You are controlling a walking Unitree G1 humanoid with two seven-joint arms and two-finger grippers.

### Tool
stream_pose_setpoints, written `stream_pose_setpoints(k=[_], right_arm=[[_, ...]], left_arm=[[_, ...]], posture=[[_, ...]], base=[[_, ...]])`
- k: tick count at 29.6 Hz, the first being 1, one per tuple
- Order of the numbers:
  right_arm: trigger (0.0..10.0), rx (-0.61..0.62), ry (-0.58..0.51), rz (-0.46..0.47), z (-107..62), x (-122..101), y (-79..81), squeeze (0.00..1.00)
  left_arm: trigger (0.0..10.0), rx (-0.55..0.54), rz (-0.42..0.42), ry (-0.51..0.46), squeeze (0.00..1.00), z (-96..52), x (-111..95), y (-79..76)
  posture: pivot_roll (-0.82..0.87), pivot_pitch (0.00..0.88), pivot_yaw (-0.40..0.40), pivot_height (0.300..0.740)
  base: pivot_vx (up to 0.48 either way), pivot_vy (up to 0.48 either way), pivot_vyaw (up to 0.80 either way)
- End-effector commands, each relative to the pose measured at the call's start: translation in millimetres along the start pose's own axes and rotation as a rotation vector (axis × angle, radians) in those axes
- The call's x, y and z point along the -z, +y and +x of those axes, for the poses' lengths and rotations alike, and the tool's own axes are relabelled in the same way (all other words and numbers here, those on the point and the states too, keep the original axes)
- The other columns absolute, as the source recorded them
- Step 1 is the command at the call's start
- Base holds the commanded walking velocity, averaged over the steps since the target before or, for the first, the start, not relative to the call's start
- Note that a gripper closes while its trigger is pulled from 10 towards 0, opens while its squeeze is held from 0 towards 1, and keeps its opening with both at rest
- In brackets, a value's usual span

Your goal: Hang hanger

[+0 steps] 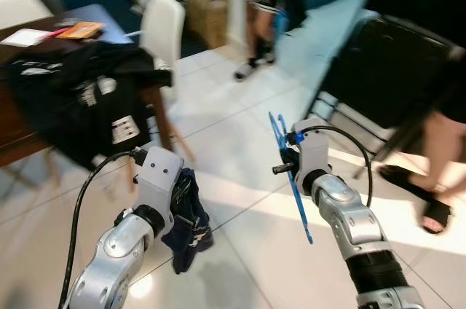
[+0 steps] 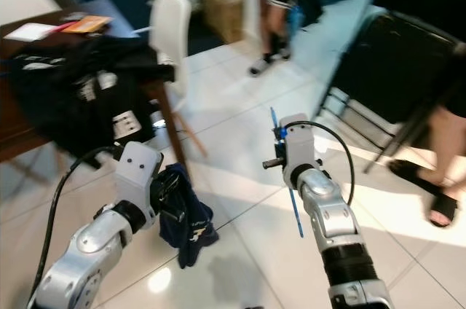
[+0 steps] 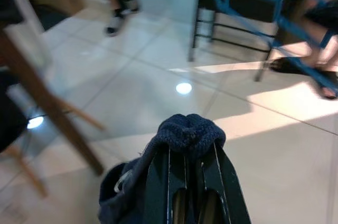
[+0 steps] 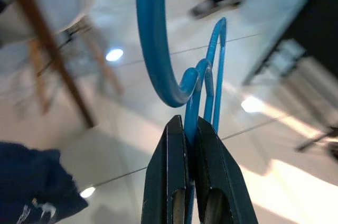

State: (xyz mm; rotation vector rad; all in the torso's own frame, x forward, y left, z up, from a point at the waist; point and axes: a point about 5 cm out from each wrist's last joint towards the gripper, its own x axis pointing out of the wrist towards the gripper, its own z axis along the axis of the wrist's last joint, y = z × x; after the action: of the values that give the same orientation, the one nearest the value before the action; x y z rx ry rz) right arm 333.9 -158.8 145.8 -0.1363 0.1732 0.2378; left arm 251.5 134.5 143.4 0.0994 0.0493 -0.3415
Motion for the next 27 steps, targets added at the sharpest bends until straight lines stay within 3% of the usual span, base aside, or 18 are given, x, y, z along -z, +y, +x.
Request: stream_pose_setpoints(k=[1, 7, 12, 18, 27], right_arm=[[10.0, -0.007, 0.005, 0.02, -5.2, 4.6, 2.5, 0.0], [10.0, 0.05, -0.011, 0.075, -21.7, 14.6, 5.3, 0.0], [10.0, 0.097, -0.004, 0.116, -30.3, 20.7, 1.5, 0.0], [10.0, 0.081, 0.002, 0.115, -47.1, 26.9, 8.9, 0.0], [10.0, 0.022, -0.012, 0.125, -47.2, 24.5, 14.4, 0.0]], left_arm=[[10.0, -0.042, -0.005, -0.031, 0.0, -3.0, -3.8, 4.2], [10.0, -0.105, -0.069, -0.105, 0.0, -5.6, -4.1, 10.9], [10.0, -0.083, -0.122, -0.125, 0.0, -6.3, -3.1, 11.6], [10.0, -0.064, -0.146, -0.119, 0.0, -6.5, -1.7, 10.0], [10.0, 0.058, -0.15, -0.088, 0.0, -3.1, 0.2, 1.6]], posture=[[0.04, 0.109, -0.024, 0.74], [0.02, 0.11, -0.028, 0.74], [0.01, 0.105, -0.034, 0.74], [-0.02, 0.097, -0.022, 0.74], [-0.01, 0.089, -0.017, 0.74]], base=[[0.0, 0.0, -0.79], [0.0, 0.0, -0.79], [0.0, 0.0, -0.79], [0.0, 0.0, -0.79], [0.0, 0.0, -0.79]])
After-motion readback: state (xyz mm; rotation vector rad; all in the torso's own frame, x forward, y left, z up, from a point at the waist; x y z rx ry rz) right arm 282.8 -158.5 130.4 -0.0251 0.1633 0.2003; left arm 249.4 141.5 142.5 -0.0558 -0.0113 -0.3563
